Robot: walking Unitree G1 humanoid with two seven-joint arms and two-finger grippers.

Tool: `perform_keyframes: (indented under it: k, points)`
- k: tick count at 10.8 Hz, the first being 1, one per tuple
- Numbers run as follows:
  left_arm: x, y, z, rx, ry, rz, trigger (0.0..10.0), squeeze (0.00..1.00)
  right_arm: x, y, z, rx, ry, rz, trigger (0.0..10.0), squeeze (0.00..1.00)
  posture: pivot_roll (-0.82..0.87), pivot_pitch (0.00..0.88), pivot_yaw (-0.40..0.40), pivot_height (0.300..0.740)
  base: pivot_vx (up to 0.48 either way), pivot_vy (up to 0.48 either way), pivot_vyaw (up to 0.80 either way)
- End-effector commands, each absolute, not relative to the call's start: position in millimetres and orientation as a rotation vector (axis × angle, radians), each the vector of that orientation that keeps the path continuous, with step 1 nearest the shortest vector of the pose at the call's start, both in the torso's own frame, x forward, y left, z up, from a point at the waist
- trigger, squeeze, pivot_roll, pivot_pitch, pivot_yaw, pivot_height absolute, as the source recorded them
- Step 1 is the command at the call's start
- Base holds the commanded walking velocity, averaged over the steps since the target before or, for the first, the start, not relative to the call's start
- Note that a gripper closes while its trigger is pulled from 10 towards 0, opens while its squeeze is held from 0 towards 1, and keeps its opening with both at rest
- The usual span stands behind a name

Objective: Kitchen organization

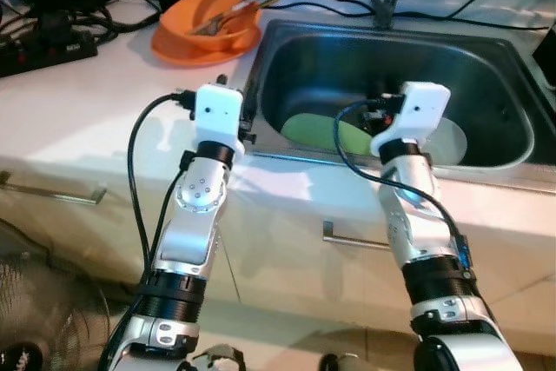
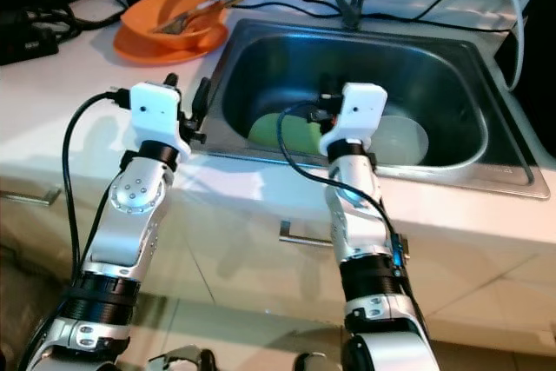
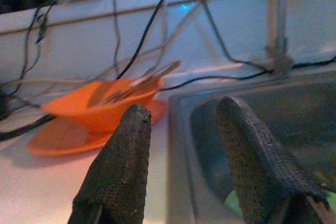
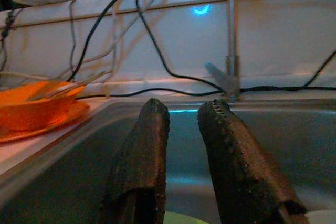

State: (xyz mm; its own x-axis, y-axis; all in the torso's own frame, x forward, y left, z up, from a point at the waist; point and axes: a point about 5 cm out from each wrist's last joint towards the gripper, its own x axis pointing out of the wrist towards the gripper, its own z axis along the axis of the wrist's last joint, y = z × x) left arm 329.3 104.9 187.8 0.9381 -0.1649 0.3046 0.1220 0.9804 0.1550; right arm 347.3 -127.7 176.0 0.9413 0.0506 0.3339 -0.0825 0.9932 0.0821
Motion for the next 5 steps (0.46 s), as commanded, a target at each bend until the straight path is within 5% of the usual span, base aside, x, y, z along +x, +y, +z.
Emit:
perform_keyframes:
  k: [1,5]
  points:
    - [330.3,105.8,190.4,0.135,-0.336,-0.140,10.0,0.00,346.7,-124.7,180.9,0.098,-0.352,0.071,10.0,0.00,0.03,0.022,-0.003,0.740,0.000,0.330,0.00]
    - [329.7,105.9,189.1,0.139,-0.336,-0.137,10.0,0.00,344.7,-121.3,179.8,0.129,-0.327,0.072,10.0,0.00,0.04,0.029,-0.002,0.740,0.000,0.305,0.00]
